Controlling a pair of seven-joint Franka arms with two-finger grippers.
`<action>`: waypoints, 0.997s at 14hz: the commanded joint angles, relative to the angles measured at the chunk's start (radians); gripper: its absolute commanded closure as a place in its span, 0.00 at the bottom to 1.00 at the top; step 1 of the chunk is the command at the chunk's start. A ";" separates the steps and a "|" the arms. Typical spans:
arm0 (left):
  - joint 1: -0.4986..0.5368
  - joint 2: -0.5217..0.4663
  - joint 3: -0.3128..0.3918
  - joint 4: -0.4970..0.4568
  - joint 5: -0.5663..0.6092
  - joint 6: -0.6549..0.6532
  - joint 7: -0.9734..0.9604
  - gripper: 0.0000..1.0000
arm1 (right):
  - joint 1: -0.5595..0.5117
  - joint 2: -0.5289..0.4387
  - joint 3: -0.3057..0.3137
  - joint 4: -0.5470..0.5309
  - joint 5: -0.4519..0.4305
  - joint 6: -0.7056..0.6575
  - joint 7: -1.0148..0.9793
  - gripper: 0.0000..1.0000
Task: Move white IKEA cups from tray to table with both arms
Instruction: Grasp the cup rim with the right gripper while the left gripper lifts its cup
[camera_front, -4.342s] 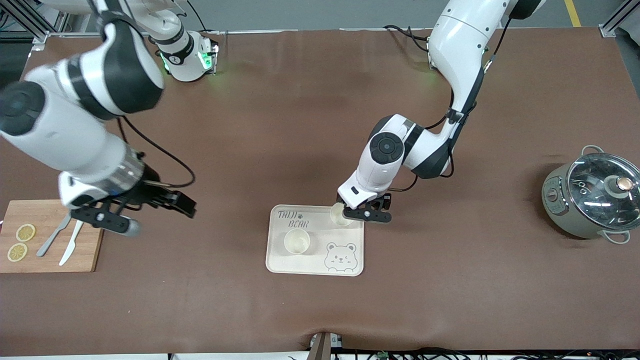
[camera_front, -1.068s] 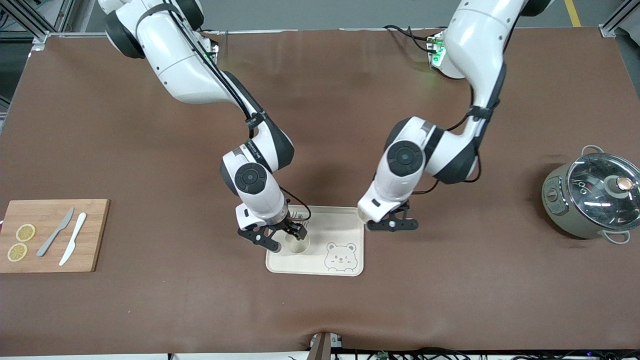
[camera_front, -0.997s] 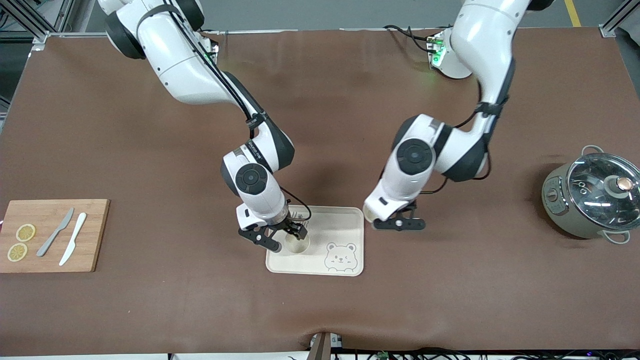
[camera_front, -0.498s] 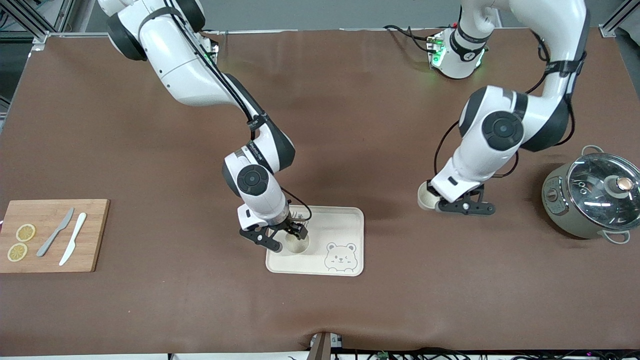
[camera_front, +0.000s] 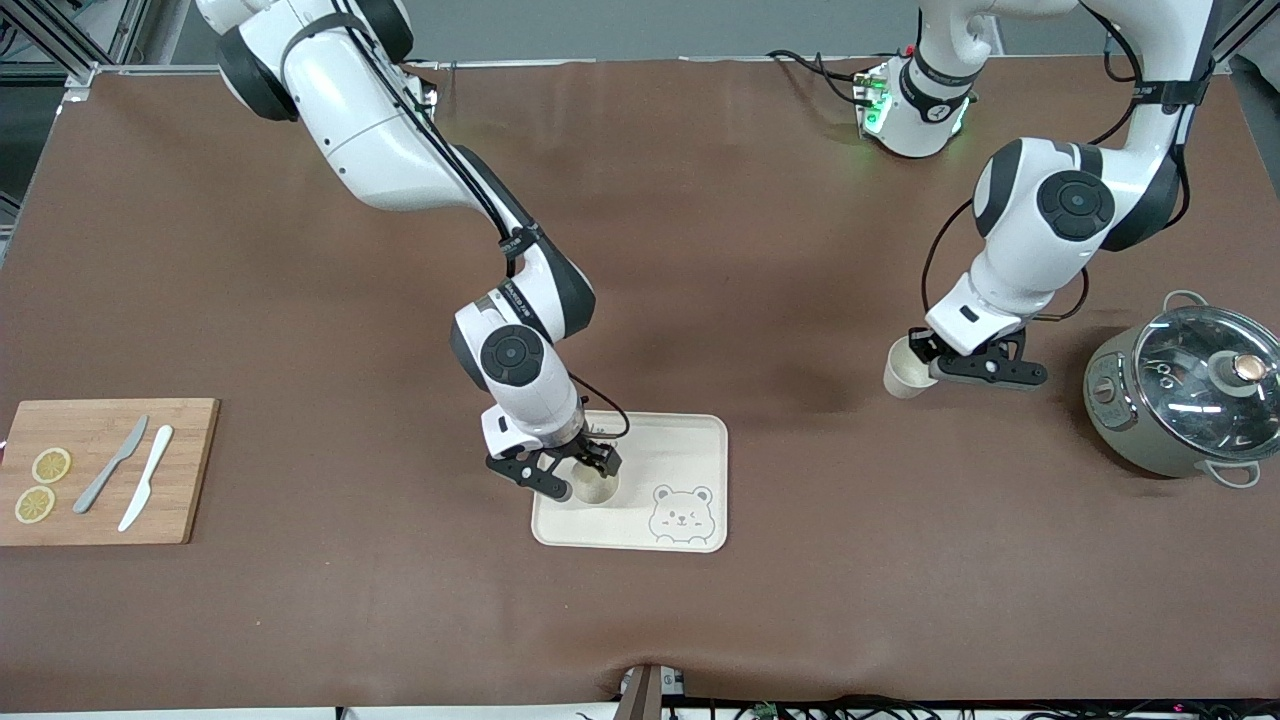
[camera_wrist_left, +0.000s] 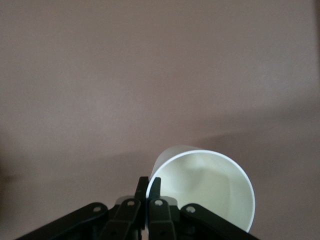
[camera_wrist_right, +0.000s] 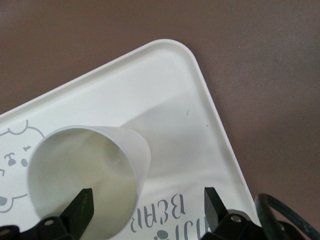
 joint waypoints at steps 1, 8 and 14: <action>0.063 -0.069 -0.012 -0.077 -0.004 0.018 0.088 1.00 | 0.007 0.014 -0.005 0.022 0.002 0.003 0.015 0.18; 0.081 -0.099 -0.012 -0.202 -0.056 0.101 0.110 1.00 | 0.001 0.013 -0.007 0.027 0.002 0.002 0.011 0.35; 0.132 -0.087 -0.011 -0.265 -0.251 0.165 0.321 1.00 | 0.001 0.011 -0.007 0.028 0.002 0.002 0.011 0.68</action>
